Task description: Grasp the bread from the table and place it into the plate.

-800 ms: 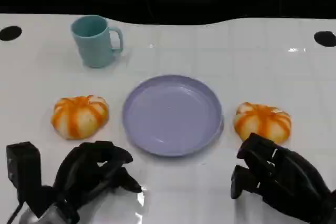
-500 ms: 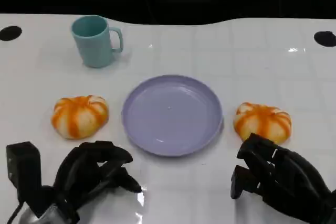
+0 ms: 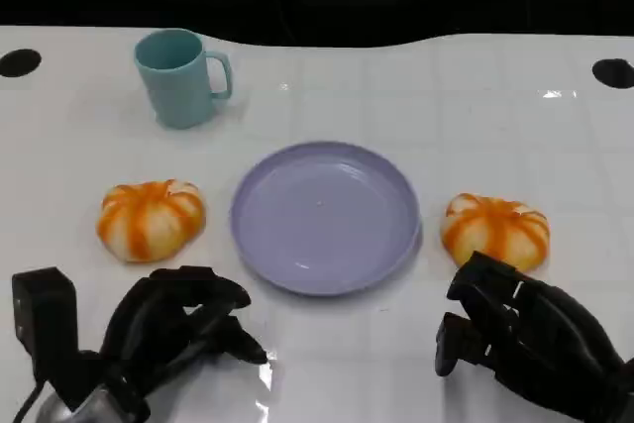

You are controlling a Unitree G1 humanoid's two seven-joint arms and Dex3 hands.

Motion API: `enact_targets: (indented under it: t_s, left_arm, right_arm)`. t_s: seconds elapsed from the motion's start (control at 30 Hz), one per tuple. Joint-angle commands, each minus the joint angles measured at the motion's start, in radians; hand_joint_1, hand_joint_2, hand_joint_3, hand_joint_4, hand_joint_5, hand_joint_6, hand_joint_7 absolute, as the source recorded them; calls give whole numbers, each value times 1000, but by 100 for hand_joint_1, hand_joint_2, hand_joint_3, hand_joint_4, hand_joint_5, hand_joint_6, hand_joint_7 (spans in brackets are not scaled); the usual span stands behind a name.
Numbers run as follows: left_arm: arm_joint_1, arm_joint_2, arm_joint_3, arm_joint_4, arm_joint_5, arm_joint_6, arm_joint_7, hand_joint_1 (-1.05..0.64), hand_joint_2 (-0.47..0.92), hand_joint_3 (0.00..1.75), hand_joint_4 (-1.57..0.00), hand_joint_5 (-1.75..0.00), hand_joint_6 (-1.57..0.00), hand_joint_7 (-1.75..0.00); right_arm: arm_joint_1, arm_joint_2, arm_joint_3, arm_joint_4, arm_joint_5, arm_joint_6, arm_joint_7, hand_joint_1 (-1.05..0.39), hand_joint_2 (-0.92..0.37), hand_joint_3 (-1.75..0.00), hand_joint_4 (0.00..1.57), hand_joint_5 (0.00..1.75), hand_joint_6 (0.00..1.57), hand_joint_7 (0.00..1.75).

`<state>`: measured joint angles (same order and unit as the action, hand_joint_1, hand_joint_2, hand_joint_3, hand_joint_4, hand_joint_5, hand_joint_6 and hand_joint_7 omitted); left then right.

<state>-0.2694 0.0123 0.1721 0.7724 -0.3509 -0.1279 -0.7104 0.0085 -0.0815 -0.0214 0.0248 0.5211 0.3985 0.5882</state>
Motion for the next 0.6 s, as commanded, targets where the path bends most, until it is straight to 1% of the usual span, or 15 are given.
enact_targets:
  t_s: [0.03,0.17,0.37,0.5,0.6]
  left_arm:
    - [11,17,4,1,6,5,7,-105,74,0,-157,-47,-157,-22]
    - [11,17,3,3,8,2,8,-105,74,0,-157,-47,-157,-22]
    - [6,18,4,12,9,-5,5,-105,75,0,-157,-47,-157,-21]
    - [-2,20,9,23,4,2,3,-105,74,0,-157,-47,-157,-21]
    - [-5,22,11,28,3,2,0,-105,74,0,-157,-47,-157,-21]
  right_arm:
    - [-1,-9,-11,3,4,-10,10,-54,-92,-43,59,175,41,157]
    - [0,-12,-11,1,1,-11,11,-54,-92,-44,59,175,41,157]
    - [-10,-10,-27,-6,23,-3,11,-53,-92,-47,59,175,40,157]
    - [-17,-6,-40,-18,15,-40,10,-52,-92,-52,58,175,39,157]
    - [-19,-7,-44,-37,2,-60,-5,-54,-92,-50,55,175,37,155]
